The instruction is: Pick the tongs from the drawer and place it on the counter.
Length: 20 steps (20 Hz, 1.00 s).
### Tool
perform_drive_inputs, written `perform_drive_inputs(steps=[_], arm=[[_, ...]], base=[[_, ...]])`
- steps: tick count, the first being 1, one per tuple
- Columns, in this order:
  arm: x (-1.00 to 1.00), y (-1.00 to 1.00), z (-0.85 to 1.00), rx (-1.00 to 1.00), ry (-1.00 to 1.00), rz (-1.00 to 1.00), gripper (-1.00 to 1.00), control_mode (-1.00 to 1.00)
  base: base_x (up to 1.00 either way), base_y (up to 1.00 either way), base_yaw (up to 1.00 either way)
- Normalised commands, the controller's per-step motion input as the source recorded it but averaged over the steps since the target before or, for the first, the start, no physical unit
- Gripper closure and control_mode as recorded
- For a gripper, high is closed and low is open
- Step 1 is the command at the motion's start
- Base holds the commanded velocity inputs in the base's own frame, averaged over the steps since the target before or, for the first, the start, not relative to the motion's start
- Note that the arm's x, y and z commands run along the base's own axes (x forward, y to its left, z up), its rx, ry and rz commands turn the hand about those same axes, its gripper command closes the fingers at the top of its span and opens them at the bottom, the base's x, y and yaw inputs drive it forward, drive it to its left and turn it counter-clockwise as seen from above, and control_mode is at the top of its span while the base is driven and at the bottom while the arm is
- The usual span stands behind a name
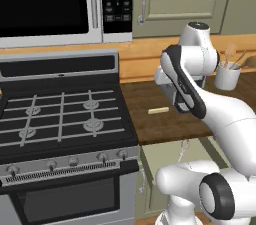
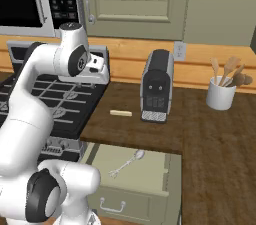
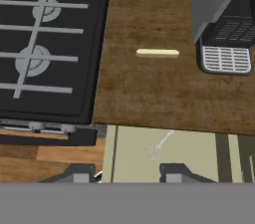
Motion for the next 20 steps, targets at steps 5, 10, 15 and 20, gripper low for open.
perform_drive_inputs(steps=[5, 10, 15, 20], arm=[[-0.28, -0.01, 0.0, 0.0, 0.0, 0.0, -1.0, -1.0], [-0.47, -0.17, -0.33, 0.0, 0.08, 0.0, -1.0, -1.0], [-0.31, -0.42, -0.68, 0.0, 0.01, -0.03, -1.0, -1.0], [0.0, -0.26, -0.53, 0.0, 0.0, -0.13, -1.0, -1.0]], base=[[0.0, 0.0, 0.0], [0.0, 0.0, 0.0], [0.0, 0.0, 0.0], [0.0, 0.0, 0.0]])
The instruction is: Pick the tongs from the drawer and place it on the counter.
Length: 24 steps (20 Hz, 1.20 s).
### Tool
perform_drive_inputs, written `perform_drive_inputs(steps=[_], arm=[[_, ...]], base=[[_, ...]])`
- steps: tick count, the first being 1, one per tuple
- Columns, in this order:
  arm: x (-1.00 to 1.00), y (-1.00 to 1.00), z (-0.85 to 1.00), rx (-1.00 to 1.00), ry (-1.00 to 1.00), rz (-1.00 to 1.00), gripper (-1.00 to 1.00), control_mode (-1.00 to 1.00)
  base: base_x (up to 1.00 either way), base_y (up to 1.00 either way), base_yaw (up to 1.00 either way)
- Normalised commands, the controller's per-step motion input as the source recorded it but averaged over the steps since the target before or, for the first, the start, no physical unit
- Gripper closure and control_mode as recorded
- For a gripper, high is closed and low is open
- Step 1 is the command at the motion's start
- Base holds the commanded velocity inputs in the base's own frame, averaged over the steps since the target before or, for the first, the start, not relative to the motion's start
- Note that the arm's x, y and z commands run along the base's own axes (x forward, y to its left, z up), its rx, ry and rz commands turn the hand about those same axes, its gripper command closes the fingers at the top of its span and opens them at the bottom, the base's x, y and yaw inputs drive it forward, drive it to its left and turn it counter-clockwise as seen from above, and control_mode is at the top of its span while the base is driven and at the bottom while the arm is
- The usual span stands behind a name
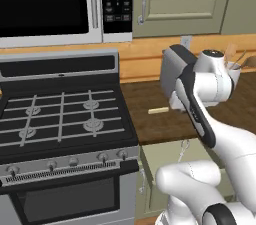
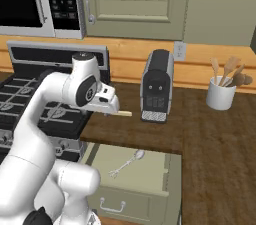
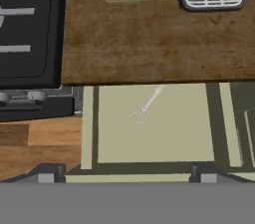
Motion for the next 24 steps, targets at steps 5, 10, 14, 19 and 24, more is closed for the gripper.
perform_drive_inputs(steps=[5, 10, 14, 19, 24], arm=[[-0.02, -0.01, -0.27, 0.0, 0.0, -0.05, -1.0, 1.0], [0.0, 0.0, 0.0, 0.0, 0.0, 0.0, -1.0, 1.0], [0.0, 0.0, 0.0, 0.0, 0.0, 0.0, -1.0, 1.0], [0.0, 0.0, 0.0, 0.0, 0.0, 0.0, -1.0, 1.0], [0.0, 0.0, 0.0, 0.0, 0.0, 0.0, -1.0, 1.0]], base=[[-0.18, 0.01, -0.1], [-0.71, 0.54, -0.57], [-0.88, 0.54, -0.72], [-0.63, 0.65, -0.73], [-0.33, 0.77, -0.71]])
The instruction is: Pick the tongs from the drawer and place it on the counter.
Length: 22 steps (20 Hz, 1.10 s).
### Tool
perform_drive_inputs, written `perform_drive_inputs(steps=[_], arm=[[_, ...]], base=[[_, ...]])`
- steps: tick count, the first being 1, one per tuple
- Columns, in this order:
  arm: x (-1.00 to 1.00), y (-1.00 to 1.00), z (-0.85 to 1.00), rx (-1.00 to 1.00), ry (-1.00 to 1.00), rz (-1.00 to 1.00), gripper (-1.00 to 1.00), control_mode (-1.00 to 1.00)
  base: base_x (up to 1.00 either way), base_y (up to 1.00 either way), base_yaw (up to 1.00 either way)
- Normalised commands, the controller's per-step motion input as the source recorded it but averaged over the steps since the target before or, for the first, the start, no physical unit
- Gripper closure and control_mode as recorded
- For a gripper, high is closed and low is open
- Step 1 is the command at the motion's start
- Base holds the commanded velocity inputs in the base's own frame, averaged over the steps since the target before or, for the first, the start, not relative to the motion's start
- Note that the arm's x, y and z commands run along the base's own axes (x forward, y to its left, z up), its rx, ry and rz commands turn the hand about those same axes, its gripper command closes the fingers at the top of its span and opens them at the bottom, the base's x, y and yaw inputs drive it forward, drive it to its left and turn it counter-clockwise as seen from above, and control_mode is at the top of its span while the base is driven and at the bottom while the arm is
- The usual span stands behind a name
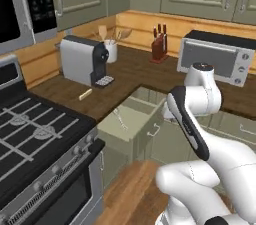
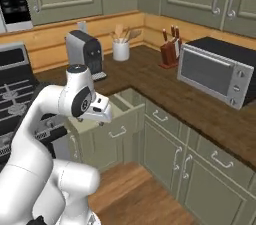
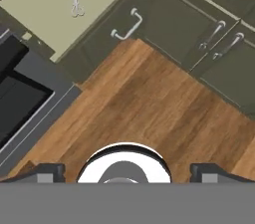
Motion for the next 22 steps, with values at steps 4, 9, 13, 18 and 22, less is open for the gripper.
perform_drive_inputs(steps=[4, 9, 13, 18, 22], arm=[[0.0, 0.0, 0.0, 0.0, 0.0, 0.0, -1.0, 1.0], [0.0, 0.0, 0.0, 0.0, 0.0, 0.0, -1.0, 1.0], [0.0, 0.0, 0.0, 0.0, 0.0, 0.0, -1.0, 1.0], [0.0, 0.0, 0.0, 0.0, 0.0, 0.0, -1.0, 1.0], [0.0, 0.0, 0.0, 0.0, 0.0, 0.0, -1.0, 1.0]], base=[[-0.08, 0.84, -0.69], [0.0, 0.83, -0.66], [0.02, 0.94, -0.54], [-0.03, 0.83, -0.32], [0.57, 0.53, -0.18]])
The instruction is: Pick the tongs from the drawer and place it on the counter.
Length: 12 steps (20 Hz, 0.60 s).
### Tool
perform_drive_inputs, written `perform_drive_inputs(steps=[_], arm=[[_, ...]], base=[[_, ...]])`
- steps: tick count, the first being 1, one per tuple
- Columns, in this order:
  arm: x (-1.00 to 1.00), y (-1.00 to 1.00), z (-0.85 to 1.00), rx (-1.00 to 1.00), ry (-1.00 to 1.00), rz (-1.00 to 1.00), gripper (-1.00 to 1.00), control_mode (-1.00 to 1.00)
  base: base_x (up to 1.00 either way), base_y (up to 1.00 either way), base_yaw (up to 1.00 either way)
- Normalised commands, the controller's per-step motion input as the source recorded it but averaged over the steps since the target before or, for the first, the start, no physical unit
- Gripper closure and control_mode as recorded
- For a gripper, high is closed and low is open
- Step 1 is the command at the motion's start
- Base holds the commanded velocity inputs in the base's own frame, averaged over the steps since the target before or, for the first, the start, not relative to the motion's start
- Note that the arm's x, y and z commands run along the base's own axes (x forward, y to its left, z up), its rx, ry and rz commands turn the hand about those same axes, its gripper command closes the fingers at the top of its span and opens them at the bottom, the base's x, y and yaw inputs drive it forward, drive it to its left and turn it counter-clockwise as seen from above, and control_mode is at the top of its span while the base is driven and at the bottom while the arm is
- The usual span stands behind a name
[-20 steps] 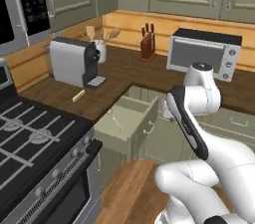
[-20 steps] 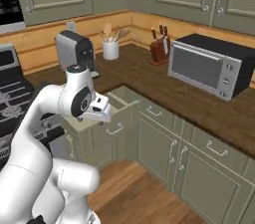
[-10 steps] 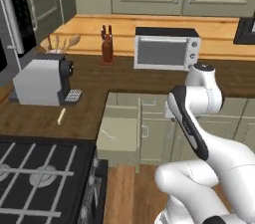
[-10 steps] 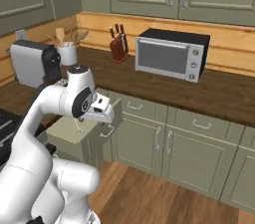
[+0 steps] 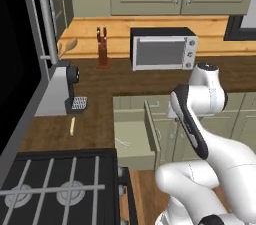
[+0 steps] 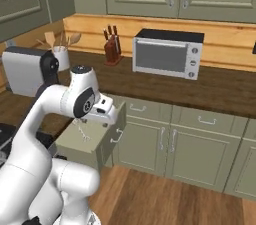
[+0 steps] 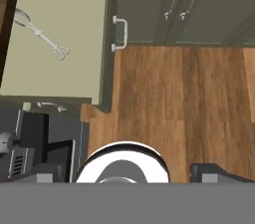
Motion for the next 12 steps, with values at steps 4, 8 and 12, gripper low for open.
perform_drive_inputs(steps=[4, 8, 12], arm=[[0.49, 0.01, -0.34, 0.05, 0.07, 0.0, -1.0, -1.0], [1.0, 0.05, -0.74, 0.0, 0.04, 0.01, -1.0, -1.0], [0.97, 0.49, -0.61, 0.0, 0.04, 0.0, -1.0, -1.0]], base=[[0.2, 0.06, 0.0], [0.0, 0.0, 0.0], [0.0, 0.0, 0.0]])
